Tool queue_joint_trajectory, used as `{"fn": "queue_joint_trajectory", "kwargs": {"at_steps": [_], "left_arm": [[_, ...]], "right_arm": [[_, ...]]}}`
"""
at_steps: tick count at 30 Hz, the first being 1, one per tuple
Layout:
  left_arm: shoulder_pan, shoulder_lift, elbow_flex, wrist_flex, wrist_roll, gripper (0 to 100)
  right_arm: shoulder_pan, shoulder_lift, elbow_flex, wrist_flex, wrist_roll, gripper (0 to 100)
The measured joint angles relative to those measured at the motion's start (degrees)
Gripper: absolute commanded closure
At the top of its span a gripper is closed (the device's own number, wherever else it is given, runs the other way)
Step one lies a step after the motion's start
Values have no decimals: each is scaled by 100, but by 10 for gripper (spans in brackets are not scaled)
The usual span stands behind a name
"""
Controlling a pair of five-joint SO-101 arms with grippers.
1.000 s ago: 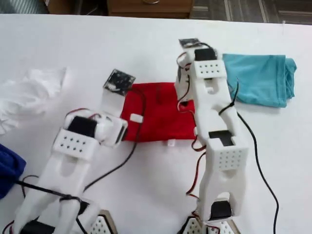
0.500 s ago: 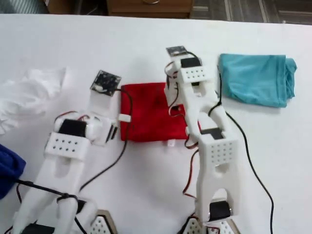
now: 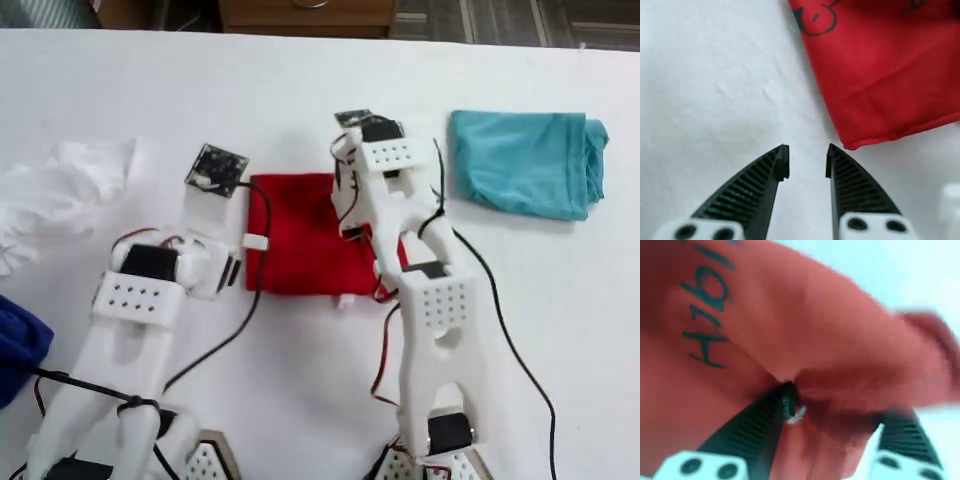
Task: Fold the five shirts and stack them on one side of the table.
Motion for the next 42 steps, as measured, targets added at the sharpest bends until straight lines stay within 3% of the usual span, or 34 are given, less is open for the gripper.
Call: {"fn": "queue_joint_trajectory", "kwargs": {"at_steps": [3,16,26,37,42], "left_arm": [[9,0,0,0,0,854],[-9,0,70,0,0,854],[-527,0,70,0,0,854],[-844,0,413,-9,0,854],[-844,0,422,-18,-35,854]], "right_arm": [[-44,246,-352,308,457,964],[229,-88,-686,431,941,979],[1363,-1890,-870,431,2233,979],[2488,-1978,-2022,413,3376,980],[3086,-1978,-2031,-123,3903,980]]}}
